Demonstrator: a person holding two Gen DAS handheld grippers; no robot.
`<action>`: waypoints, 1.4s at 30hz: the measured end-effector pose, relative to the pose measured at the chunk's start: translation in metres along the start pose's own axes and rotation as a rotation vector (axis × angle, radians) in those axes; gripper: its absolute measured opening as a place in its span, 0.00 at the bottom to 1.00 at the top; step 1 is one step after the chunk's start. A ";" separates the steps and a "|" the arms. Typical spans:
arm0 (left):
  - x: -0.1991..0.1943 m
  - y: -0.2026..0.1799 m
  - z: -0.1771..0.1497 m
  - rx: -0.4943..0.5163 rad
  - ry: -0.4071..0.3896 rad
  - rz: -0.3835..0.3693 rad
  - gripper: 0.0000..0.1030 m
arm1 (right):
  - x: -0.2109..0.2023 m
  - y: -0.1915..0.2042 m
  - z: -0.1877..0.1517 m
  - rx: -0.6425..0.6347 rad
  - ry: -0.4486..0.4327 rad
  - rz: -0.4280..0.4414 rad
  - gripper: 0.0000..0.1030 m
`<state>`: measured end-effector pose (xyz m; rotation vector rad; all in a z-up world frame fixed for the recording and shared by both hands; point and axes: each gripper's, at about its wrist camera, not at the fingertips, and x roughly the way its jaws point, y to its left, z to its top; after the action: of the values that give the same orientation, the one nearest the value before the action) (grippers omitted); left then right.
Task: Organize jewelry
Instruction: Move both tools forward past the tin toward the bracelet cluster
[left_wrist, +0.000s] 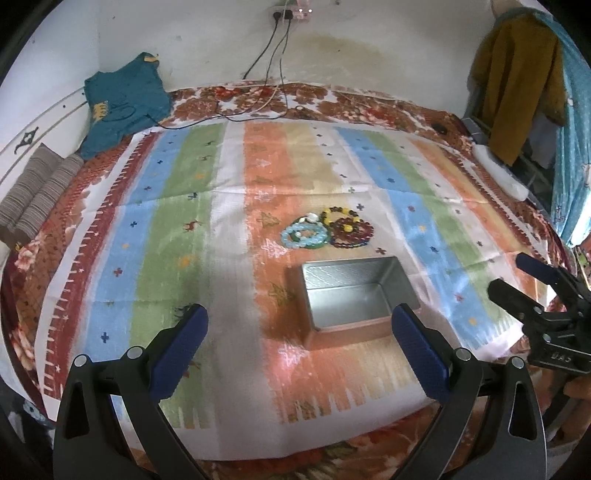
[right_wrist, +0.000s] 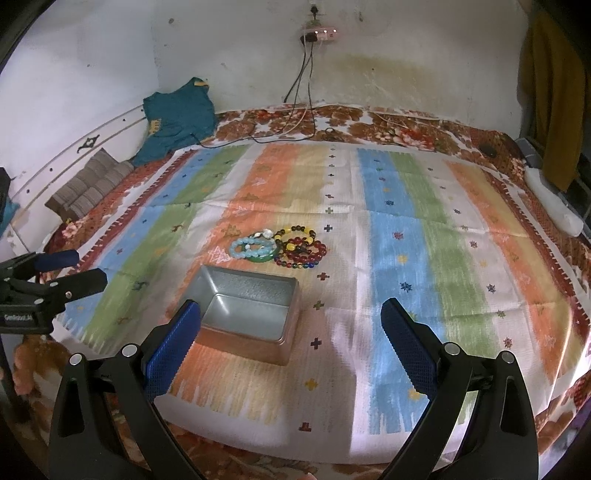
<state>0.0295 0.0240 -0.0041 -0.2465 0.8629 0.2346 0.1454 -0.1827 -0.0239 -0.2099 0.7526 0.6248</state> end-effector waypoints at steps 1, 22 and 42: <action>0.001 0.001 0.001 -0.001 0.004 0.004 0.94 | 0.002 -0.001 0.001 0.000 0.001 -0.006 0.96; 0.038 0.008 0.036 0.024 0.043 0.087 0.94 | 0.037 -0.014 0.036 0.003 0.043 -0.032 0.96; 0.078 0.017 0.058 0.014 0.132 0.115 0.94 | 0.084 -0.021 0.057 0.019 0.131 -0.051 0.96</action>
<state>0.1146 0.0657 -0.0302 -0.2012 1.0108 0.3221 0.2379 -0.1389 -0.0419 -0.2537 0.8766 0.5593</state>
